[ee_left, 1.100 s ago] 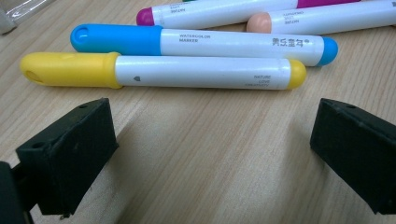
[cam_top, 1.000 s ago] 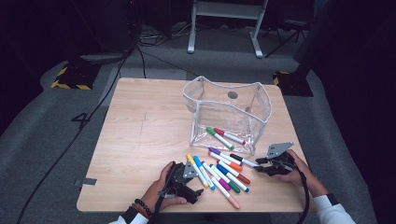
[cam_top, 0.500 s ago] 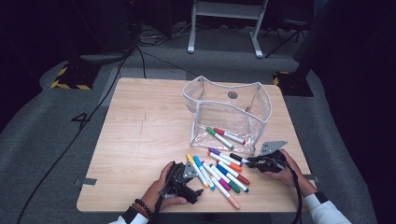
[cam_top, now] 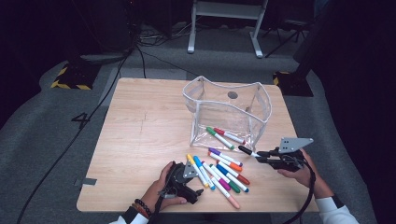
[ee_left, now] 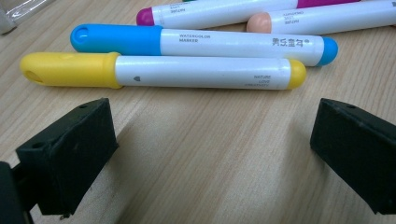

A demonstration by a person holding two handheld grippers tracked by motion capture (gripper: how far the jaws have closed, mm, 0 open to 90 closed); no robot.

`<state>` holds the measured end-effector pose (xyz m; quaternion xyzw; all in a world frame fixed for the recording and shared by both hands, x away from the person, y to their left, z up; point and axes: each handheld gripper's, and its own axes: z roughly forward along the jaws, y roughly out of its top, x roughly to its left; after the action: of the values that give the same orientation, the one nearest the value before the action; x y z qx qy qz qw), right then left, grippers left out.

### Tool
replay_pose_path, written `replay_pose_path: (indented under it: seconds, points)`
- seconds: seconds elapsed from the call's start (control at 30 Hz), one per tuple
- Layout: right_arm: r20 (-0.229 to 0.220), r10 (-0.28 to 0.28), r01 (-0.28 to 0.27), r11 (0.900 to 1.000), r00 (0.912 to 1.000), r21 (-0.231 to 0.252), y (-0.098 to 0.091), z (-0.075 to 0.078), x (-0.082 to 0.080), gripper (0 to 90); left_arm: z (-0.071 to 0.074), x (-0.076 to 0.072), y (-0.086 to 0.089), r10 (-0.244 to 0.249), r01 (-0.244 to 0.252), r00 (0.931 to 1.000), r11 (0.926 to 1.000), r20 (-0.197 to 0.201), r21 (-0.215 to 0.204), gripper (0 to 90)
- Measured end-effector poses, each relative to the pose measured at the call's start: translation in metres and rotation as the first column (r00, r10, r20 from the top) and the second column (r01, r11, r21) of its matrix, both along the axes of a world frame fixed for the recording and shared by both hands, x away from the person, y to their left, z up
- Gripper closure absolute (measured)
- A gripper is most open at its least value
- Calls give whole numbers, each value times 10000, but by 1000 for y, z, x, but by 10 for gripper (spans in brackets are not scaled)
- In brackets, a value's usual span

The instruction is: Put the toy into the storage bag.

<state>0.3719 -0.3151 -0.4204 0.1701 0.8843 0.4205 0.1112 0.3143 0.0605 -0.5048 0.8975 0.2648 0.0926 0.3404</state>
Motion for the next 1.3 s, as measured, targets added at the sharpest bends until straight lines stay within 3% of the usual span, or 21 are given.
replay_pose_path:
  seconds: [0.3,0.6,0.93,1.1,1.3]
  points:
    - [611,684,-716,9961,9958,509,13,48,-13,772,0,0,0,11,-11,10000,10000,-8,5,5]
    - [1293,1031,-1080,9936,9862,321,35,93,-6,772,0,0,0,3,-3,10000,10000,-12,-4,5]
    - [1692,666,-743,9965,9833,396,50,129,25,772,0,0,0,6,-6,10000,10000,-11,-5,5]
    - [1675,321,-403,9981,9854,457,54,137,47,772,0,0,0,4,-4,10000,10000,-13,-3,5]
    - [1700,-18,-7,9999,9854,144,62,142,70,772,0,0,0,3,-3,10000,10000,-11,-5,4]
